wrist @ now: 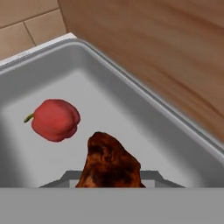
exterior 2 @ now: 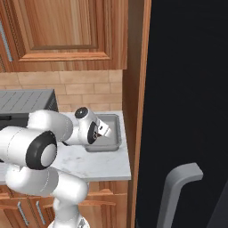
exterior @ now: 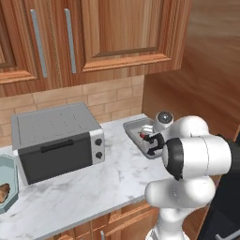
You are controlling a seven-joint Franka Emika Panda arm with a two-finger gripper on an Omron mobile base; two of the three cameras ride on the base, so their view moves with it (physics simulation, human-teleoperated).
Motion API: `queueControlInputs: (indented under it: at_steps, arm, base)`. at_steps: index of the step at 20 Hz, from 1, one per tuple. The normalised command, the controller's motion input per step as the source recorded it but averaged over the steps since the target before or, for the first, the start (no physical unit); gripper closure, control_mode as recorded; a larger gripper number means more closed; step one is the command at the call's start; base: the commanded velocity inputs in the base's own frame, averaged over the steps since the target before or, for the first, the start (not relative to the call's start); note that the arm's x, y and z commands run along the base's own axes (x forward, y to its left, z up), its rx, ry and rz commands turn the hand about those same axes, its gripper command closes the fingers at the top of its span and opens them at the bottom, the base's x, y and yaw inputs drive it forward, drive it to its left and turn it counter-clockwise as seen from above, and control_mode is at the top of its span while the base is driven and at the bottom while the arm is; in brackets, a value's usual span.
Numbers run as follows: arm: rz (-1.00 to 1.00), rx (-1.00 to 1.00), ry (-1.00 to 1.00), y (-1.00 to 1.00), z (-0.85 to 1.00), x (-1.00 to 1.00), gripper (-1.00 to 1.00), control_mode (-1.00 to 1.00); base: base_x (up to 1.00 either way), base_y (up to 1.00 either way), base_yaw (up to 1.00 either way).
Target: Place one bell pepper and one chicken drumstick in each tupperware on the nearby counter, to pack two identical lunches.
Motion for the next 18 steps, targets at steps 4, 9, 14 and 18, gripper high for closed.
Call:
queueControlInputs:
  at_steps: [4, 9, 14, 18]
  arm:
    - [-0.04, 0.0, 0.0, 0.0, -0.24, 0.18, 1.0, -1.0]
    - [-0.04, 0.0, 0.0, 0.0, -0.22, 0.17, -1.0, -1.0]
    - [-0.04, 0.0, 0.0, 0.0, -0.04, 0.15, -1.0, -1.0]
    - [-0.06, 0.0, 0.02, 0.0, 0.0, 0.09, -1.0, -1.0]
  base:
    - [0.0, 0.0, 0.0]
    - [0.0, 0.0, 0.0]
    - [0.0, 0.0, 0.0]
    - [0.0, 0.0, 0.0]
